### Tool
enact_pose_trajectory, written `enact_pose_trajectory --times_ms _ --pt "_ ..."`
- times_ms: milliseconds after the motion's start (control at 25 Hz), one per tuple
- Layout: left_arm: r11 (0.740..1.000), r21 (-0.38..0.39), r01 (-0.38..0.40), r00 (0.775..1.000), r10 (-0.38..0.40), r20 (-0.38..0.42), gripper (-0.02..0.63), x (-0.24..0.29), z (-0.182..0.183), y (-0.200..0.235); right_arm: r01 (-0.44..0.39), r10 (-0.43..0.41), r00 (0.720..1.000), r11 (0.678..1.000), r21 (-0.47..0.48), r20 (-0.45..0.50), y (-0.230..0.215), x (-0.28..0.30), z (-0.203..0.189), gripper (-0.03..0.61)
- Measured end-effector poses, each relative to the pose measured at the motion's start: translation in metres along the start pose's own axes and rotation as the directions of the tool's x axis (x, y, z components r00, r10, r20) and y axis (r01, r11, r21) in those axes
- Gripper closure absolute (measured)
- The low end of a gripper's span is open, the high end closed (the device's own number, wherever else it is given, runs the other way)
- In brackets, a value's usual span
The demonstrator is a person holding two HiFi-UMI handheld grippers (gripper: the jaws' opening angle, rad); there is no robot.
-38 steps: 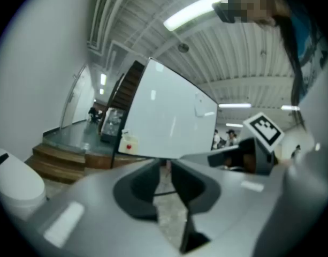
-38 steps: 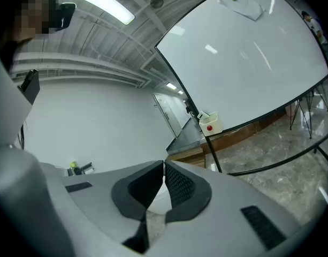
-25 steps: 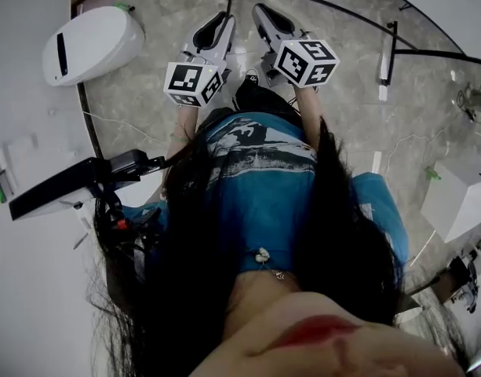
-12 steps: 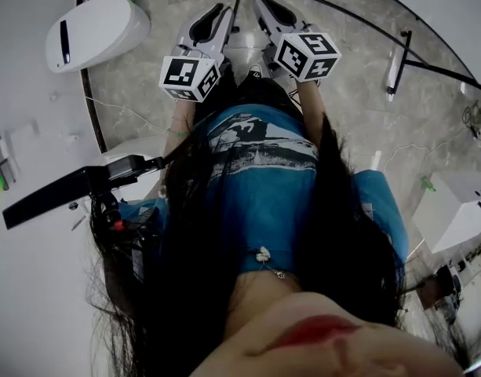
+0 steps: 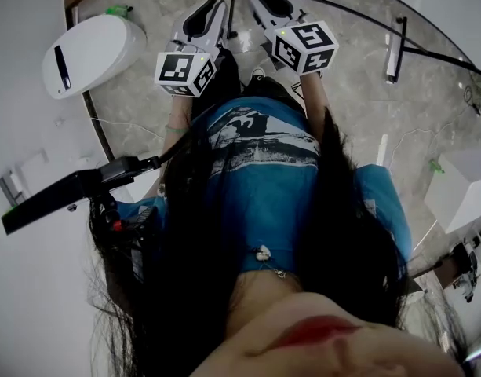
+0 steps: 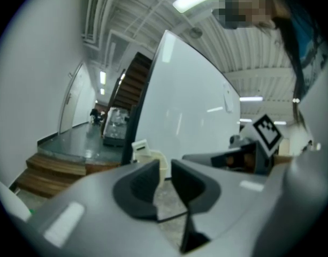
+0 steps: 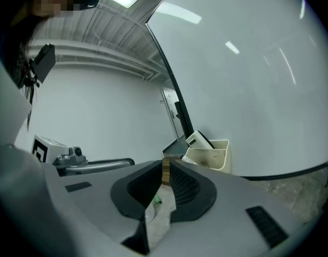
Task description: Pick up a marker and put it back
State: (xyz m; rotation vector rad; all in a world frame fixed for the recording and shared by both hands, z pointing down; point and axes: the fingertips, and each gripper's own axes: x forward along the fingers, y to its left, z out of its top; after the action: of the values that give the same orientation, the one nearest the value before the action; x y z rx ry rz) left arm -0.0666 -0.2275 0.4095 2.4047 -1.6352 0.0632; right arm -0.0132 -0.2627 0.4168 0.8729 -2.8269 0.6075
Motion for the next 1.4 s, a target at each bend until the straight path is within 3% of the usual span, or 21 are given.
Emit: enact_pose_trajectory --times_ms 200,320,640,880,1040,1200,1400 --pt "0.999 -0.009 0.035 0.999 -0.035 0.000 0.551 0.031 0.024 0.110 0.030 -0.040 0.995 0.993 -0.112 -0.088 -0.001 0.117 0.018 0.459" --pt "0.998 -0.019 0.054 0.998 -0.054 0.009 0.551 0.043 0.032 0.141 0.057 -0.088 0.986 0.976 -0.210 -0.138 -0.005 0.154 0.020 0.440" --pt "0.992 -0.009 0.123 0.992 -0.123 0.028 0.551 0.054 0.040 0.118 0.091 -0.239 0.927 0.892 -0.442 -0.291 -0.034 0.150 -0.006 0.426" --pt "0.988 -0.006 0.155 0.987 -0.154 0.035 0.551 0.059 0.043 0.109 0.090 -0.339 0.863 0.832 -0.547 -0.373 -0.047 0.137 -0.022 0.428" --pt "0.986 -0.009 0.166 0.985 -0.166 0.038 0.551 0.059 0.044 0.105 0.095 -0.380 0.832 0.814 -0.573 -0.403 -0.054 0.128 -0.031 0.431" --pt "0.985 -0.011 0.169 0.985 -0.169 0.034 0.551 0.059 0.042 0.105 0.127 -0.366 0.853 0.837 -0.533 -0.372 -0.054 0.122 -0.023 0.462" --pt "0.984 -0.014 0.175 0.984 -0.175 0.030 0.551 0.060 0.040 0.103 0.225 -0.370 0.898 0.850 -0.476 -0.237 -0.051 0.111 0.007 0.479"
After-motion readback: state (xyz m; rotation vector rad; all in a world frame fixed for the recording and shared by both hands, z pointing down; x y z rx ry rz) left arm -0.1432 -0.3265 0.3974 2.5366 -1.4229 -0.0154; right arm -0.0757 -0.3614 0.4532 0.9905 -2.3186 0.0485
